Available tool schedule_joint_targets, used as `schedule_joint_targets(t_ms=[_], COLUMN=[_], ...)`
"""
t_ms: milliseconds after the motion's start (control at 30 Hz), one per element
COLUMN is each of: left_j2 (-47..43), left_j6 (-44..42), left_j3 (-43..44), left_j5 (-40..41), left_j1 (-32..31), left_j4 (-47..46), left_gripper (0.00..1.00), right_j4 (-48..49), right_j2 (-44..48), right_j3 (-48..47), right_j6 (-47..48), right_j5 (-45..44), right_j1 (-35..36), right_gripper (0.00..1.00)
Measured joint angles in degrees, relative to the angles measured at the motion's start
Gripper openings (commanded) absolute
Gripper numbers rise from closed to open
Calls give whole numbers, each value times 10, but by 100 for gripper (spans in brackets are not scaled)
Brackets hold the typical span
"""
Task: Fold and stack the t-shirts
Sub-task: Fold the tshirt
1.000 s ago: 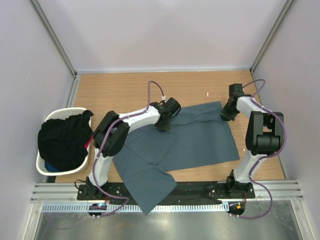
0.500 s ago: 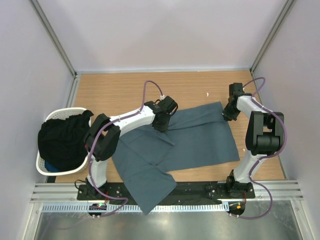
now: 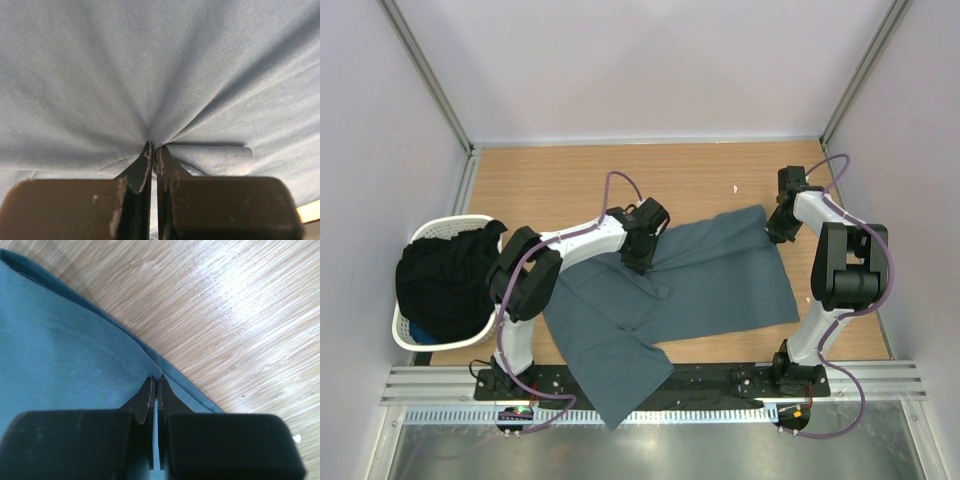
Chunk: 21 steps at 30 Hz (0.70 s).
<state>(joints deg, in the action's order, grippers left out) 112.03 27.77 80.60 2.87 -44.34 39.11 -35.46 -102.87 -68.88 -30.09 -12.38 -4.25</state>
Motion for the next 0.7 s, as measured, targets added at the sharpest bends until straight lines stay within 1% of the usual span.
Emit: schedule_joint_targets(t_ms=[133, 167, 200, 233, 267, 333, 367, 433, 467, 567, 700], left_j2=[0, 0, 0, 0, 0, 0, 0, 0, -1, -15, -68], left_j6=[-1, -1, -2, -2, -2, -2, 0, 4, 9, 29, 68], left_j3=[-1, -1, -1, 0, 0, 5, 10, 22, 28, 33, 19], left_j5=[-10, -11, -11, -12, -12, -14, -16, -18, -19, -25, -25], left_j1=[0, 0, 0, 0, 0, 2, 3, 8, 14, 44, 118], left_j4=[-3, -3, -3, -3, -3, -1, 2, 6, 7, 6, -4], left_gripper=[5, 9, 11, 15, 25, 37, 48, 55, 60, 67, 71], right_j4=[-3, -5, -9, -13, -19, -33, -38, -42, -43, -45, -50], right_j2=[0, 0, 0, 0, 0, 0, 0, 0, 0, 0, 0], right_j3=[0, 0, -1, -2, -4, -14, -21, -31, -34, -37, -37], right_j6=[1, 2, 4, 6, 9, 16, 18, 23, 26, 30, 30], right_j5=[-2, -3, -5, -6, -7, -9, -8, -5, -3, 3, 5], right_j1=[0, 0, 0, 0, 0, 0, 0, 0, 0, 0, 0], right_gripper=[1, 1, 1, 3, 4, 6, 8, 8, 8, 8, 7])
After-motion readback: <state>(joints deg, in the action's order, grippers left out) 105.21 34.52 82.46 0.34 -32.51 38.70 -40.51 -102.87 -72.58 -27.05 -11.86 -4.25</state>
